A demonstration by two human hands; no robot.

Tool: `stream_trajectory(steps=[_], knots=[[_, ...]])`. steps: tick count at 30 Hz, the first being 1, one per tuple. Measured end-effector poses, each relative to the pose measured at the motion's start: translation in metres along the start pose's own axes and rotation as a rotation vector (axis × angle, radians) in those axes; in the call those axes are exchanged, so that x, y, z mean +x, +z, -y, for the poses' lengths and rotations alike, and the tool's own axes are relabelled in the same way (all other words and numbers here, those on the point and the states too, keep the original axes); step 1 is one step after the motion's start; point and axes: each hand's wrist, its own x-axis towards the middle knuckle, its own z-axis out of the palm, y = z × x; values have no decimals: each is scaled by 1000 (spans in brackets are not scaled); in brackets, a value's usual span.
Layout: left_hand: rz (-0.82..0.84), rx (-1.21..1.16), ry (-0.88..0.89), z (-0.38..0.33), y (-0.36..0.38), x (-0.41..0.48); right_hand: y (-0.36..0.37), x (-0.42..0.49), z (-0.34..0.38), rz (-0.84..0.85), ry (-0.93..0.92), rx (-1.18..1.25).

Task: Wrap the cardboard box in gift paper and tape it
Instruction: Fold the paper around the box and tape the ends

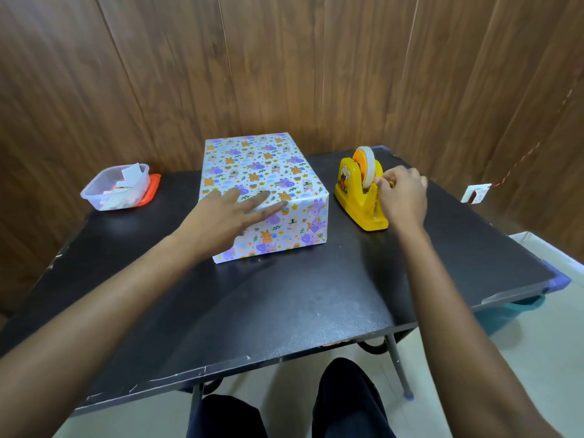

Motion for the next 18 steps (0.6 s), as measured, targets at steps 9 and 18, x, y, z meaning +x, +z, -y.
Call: stream_trajectory(steps=[9,18], knots=[[-29,-391,-215,18,11,-19,-21,45,1,440,198,178],[-62,-439,-198,18,11,-18,-27,40,6,356,408,359]])
